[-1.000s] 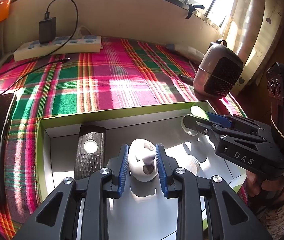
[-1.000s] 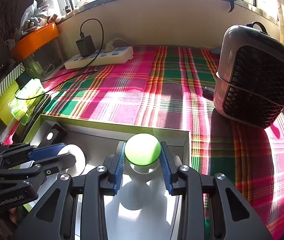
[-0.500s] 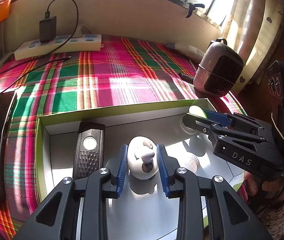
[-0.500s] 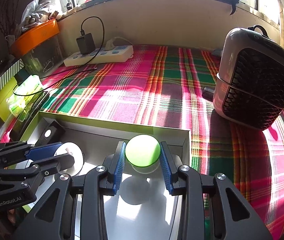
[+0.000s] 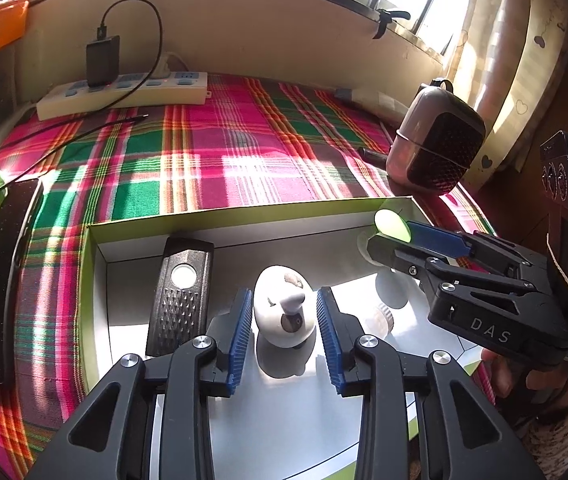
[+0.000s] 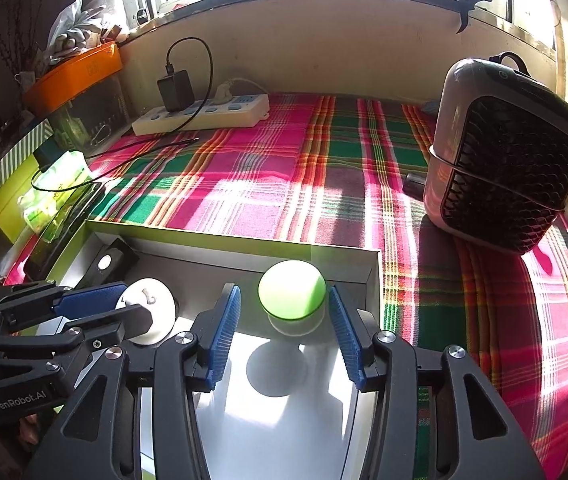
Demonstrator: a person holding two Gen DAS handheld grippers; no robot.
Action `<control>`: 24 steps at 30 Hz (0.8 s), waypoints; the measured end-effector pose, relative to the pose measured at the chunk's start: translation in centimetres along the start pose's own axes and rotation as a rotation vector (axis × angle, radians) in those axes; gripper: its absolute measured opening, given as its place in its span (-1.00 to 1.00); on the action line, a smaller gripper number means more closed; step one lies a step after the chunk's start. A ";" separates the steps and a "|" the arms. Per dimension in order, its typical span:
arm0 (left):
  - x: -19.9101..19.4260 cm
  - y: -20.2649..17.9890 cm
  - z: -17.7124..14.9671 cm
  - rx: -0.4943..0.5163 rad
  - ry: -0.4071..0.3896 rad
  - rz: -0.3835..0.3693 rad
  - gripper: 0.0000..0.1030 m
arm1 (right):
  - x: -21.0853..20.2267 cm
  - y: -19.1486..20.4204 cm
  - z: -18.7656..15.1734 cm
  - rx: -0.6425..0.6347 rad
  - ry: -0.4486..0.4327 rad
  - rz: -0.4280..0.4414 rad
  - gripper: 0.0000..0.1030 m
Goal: Organize objects
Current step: 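Lower the figurine and the green knob into the box and open both grippers, then withdraw both grippers from the white box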
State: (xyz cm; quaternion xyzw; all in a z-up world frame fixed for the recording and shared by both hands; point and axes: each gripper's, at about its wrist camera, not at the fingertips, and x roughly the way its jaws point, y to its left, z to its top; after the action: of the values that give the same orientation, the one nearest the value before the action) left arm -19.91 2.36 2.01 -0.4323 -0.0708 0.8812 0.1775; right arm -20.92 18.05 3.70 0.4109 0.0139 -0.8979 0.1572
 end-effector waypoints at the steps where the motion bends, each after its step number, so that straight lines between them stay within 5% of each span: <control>1: -0.1 -0.1 -0.1 0.000 -0.001 -0.001 -0.39 | -0.1 0.0 -0.1 0.001 -0.001 0.000 -0.08; 24: -3.3 -1.7 -2.4 0.020 -0.052 0.072 -0.38 | -3.7 0.5 -2.7 0.031 -0.044 -0.006 -0.08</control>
State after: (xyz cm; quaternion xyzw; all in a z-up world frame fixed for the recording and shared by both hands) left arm -15.76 2.61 3.48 -0.4098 -0.0511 0.8987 0.1478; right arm -16.58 19.02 4.72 0.3933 -0.0022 -0.9074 0.1483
